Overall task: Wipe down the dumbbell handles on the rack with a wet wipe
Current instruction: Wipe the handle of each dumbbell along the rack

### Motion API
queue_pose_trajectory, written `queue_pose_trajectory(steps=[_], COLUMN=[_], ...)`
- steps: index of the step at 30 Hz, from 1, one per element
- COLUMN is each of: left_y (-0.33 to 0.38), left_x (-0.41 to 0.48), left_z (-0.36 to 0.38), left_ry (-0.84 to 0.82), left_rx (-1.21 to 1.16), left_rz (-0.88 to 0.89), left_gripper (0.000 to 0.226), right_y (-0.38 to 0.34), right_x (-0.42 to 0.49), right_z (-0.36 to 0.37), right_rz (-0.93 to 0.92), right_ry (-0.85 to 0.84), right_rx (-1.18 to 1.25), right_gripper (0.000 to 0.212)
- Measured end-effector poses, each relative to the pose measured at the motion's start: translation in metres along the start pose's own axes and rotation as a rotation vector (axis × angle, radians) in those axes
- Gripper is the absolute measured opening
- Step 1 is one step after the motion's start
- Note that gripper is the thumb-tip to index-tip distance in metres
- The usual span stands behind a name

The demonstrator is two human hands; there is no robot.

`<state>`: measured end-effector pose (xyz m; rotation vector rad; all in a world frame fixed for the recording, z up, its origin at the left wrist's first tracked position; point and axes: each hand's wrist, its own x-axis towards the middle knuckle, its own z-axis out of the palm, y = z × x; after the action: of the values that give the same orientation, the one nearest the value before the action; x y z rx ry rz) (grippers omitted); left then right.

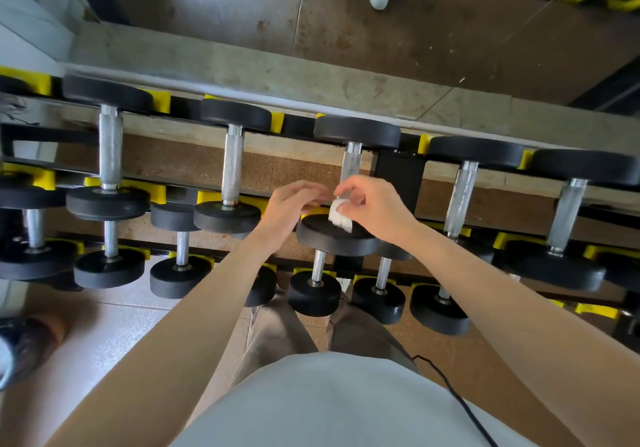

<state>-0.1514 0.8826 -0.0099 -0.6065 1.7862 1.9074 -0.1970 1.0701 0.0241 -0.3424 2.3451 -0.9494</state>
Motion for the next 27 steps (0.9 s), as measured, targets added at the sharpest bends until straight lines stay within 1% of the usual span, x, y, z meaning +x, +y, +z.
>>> queue_pose_trajectory(steps=[2,4,6,8,10,13,14,16,18,20,21,23,25,26,27], left_y=[0.010,0.018,0.027,0.035,0.041,0.048,0.049,0.048,0.044,0.039,0.038,0.036,0.034,0.034,0.035], left_x=[0.001,0.006,0.014,0.023,0.033,0.046,0.050,0.058,0.063,0.066,0.066,0.064,0.063,0.062,0.062], left_z=[0.008,0.017,0.026,0.029,0.027,0.027,0.029,0.032,0.034,0.033,0.031,0.028,0.025,0.025,0.026], left_ry=[-0.083,-0.114,-0.103,-0.090,-0.039,0.052,0.076,0.143,0.207,0.245,0.262,0.252,0.161,0.113,0.083], left_rx=[-0.052,-0.014,0.010,0.015,0.008,-0.060,-0.071,-0.100,-0.202,-0.331,-0.371,-0.432,-0.506,-0.511,-0.479], left_rz=[0.009,0.019,0.004,0.005,0.011,-0.033,-0.055,-0.112,-0.170,-0.212,-0.226,-0.237,-0.215,-0.195,-0.172], left_gripper=[0.026,0.029,0.026,0.017,0.009,0.011,0.012,0.012,0.013,0.014,0.014,0.014,0.019,0.022,0.021], right_y=[0.003,0.003,0.004,0.006,0.010,0.014,0.015,0.017,0.014,0.007,0.004,0.004,0.009,0.013,0.018], right_x=[-0.001,0.002,0.007,0.013,0.018,0.022,0.025,0.032,0.037,0.041,0.042,0.045,0.047,0.047,0.048], right_z=[-0.003,-0.006,-0.009,-0.014,-0.023,-0.035,-0.035,-0.031,-0.021,-0.010,-0.006,0.000,0.002,0.001,0.001], right_rz=[0.129,0.220,0.278,0.298,0.313,0.372,0.397,0.467,0.528,0.553,0.557,0.558,0.551,0.558,0.580], right_ry=[0.154,0.251,0.280,0.263,0.209,0.126,0.146,0.260,0.388,0.477,0.516,0.577,0.635,0.674,0.714], right_rx=[0.162,0.325,0.453,0.545,0.647,0.746,0.778,0.882,1.038,1.175,1.196,1.100,0.969,0.941,0.927], right_gripper=[0.019,0.019,0.018,0.019,0.023,0.027,0.026,0.027,0.029,0.030,0.027,0.014,0.004,0.002,0.007])
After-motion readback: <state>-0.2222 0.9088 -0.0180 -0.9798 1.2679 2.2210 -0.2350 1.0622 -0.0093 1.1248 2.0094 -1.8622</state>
